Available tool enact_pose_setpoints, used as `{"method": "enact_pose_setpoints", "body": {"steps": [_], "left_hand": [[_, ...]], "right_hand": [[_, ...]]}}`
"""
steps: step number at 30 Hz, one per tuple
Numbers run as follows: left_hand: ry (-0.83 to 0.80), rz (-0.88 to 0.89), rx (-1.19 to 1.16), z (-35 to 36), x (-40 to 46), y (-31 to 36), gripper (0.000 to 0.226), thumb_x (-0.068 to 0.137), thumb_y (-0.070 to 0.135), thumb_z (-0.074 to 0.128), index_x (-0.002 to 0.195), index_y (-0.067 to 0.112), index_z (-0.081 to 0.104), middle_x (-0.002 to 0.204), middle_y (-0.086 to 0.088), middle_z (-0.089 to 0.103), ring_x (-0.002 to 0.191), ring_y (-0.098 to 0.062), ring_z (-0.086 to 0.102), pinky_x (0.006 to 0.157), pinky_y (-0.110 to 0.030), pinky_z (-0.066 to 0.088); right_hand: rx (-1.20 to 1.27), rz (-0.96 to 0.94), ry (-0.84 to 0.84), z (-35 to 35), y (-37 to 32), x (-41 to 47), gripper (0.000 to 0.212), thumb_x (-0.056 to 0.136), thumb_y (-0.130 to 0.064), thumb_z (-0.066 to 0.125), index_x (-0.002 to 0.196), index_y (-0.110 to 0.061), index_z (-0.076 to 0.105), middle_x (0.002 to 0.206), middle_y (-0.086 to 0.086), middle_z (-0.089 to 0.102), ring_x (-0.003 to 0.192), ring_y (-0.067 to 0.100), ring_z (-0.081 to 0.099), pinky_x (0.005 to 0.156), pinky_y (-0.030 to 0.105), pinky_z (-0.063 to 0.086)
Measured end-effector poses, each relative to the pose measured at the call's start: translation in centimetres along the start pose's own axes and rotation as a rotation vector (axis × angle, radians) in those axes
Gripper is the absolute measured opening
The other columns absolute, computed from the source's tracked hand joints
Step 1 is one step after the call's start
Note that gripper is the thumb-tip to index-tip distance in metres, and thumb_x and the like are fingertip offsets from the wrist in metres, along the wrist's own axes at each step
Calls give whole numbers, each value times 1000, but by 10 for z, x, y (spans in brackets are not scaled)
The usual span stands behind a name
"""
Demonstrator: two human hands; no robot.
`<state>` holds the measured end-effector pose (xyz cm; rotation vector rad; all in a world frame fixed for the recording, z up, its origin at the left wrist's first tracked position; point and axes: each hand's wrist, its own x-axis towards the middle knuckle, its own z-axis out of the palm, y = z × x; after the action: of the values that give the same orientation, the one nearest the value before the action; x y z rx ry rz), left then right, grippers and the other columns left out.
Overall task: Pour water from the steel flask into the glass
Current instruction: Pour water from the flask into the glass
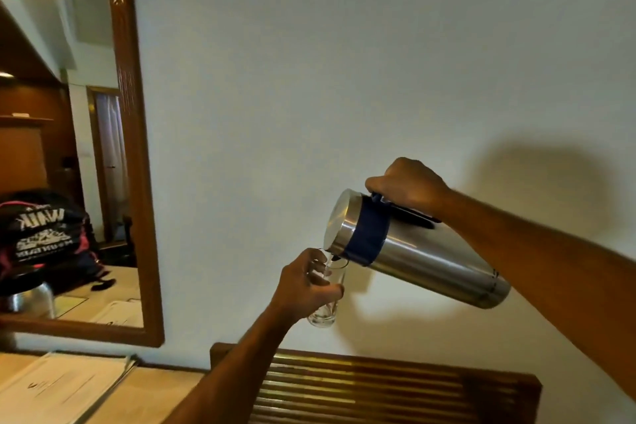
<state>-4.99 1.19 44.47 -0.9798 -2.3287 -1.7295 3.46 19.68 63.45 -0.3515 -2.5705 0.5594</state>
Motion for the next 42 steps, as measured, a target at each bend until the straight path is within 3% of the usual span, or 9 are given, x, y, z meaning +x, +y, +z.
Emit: {"method": "enact_pose_setpoints", "body": {"steps": [6,11,20,33,42], "left_hand": [[8,50,22,1,2,5,56,59,30,84,108,27,58,97,3,67,80,-21,72,75,-35,64],[-4,58,36,0,4,6,55,59,32,85,106,27,56,95,5,67,79,-21,71,70,-29,62],[2,55,10,4,9,5,52,58,30,84,102,27,57,94,5,68,78,-20,71,69,-31,62],[-11,80,12,8,18,5,51,63,26,85,105,27,56,96,9,67,82,-20,72,75,-32,62],[-5,51,-5,10,24,2,53,57,34,81,104,27,57,100,2,70,85,-23,72,76,-35,63]], "right_hand": [[-170,-78,-33,-9,-19,3,45,61,-52,52,70,-14,74,71,2,74,68,24,68,72,40,57],[-292,-140,-23,-17,-32,1,40,67,-50,52,71,-15,72,70,3,69,67,22,64,72,40,56],[-382,-229,46,-27,-42,6,39,76,-46,57,56,-14,55,54,0,54,54,17,51,57,32,43],[-399,-276,64,-23,-44,18,39,74,-47,57,53,-14,53,51,-1,50,52,17,49,57,32,43],[-427,-316,74,-27,-51,19,39,75,-47,56,52,-15,52,51,-1,50,51,17,48,55,31,41]]}}
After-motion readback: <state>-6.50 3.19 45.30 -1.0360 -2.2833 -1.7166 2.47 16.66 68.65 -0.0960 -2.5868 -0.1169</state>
